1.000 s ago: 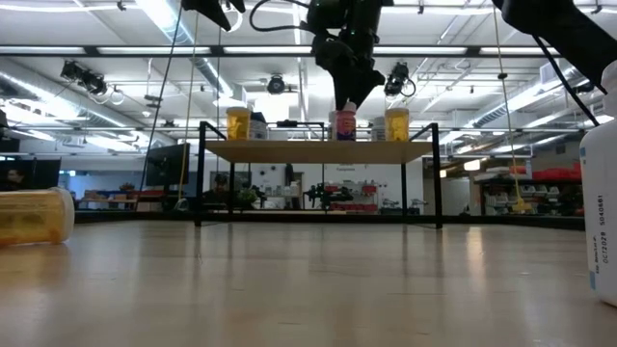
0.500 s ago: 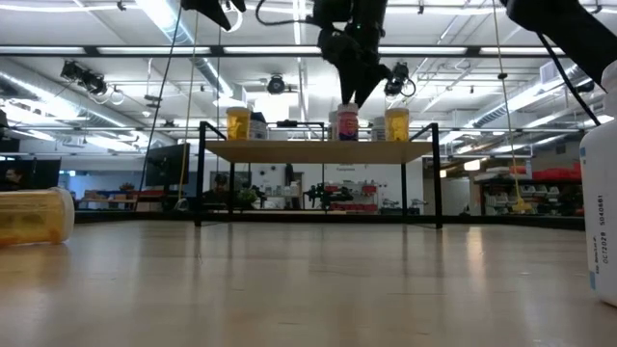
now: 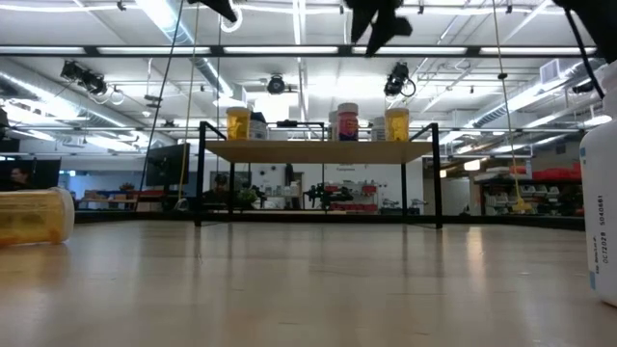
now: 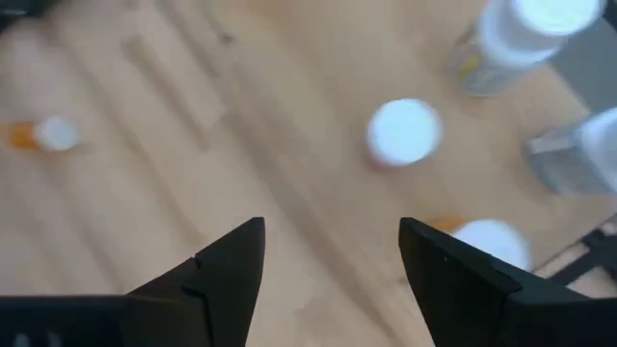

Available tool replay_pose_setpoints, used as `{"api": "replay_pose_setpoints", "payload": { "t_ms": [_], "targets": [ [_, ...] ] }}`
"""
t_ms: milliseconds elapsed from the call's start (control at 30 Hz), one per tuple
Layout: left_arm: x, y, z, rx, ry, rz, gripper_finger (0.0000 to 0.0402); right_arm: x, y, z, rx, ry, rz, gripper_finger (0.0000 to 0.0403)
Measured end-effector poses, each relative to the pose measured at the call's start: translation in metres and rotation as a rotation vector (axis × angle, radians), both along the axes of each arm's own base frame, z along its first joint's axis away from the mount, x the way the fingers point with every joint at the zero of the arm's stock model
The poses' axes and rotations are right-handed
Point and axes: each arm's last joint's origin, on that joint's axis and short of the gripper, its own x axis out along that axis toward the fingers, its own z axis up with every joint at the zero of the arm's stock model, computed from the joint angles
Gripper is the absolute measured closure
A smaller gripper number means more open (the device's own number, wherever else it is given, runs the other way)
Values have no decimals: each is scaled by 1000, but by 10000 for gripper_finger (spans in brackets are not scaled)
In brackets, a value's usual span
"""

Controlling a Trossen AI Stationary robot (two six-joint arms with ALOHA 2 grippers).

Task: Pick and place medicine bottles onto shelf by color
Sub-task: Put the white medicine bottle on the shelf

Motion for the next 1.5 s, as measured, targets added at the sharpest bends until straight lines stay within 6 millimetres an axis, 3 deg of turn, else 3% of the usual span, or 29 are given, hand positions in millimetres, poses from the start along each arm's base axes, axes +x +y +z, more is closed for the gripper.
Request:
{"api": "replay_pose_setpoints", "payload": {
  "t_ms": [167,433,700,833,1000,1100,1267,1500],
  "targets": [
    [5,-15,-1,-6,13,-63,88,-4,44,15,22,-57,68,155],
    [8,-57,-7,-129,76,-265,88,3,117,15,82,-68,173,155],
    [20,-102,-10,-151,78,-419,88,-8,196,15,120,-64,322,156],
    [39,-121,-12,-163,8,-461,88,-21,233,15,100,-76,323,156],
    [79,-156,-21,-157,-121,-561,88,-41,271,17,171,-83,308,156],
    [107,-182,-34,-131,-173,-648,88,-58,292,20,239,-86,268,156],
    [147,-223,-74,-127,-156,-735,88,-89,329,21,326,-79,217,156],
    [178,-280,-129,-86,-115,-857,88,-131,368,18,326,-150,135,156]
  ]
}}
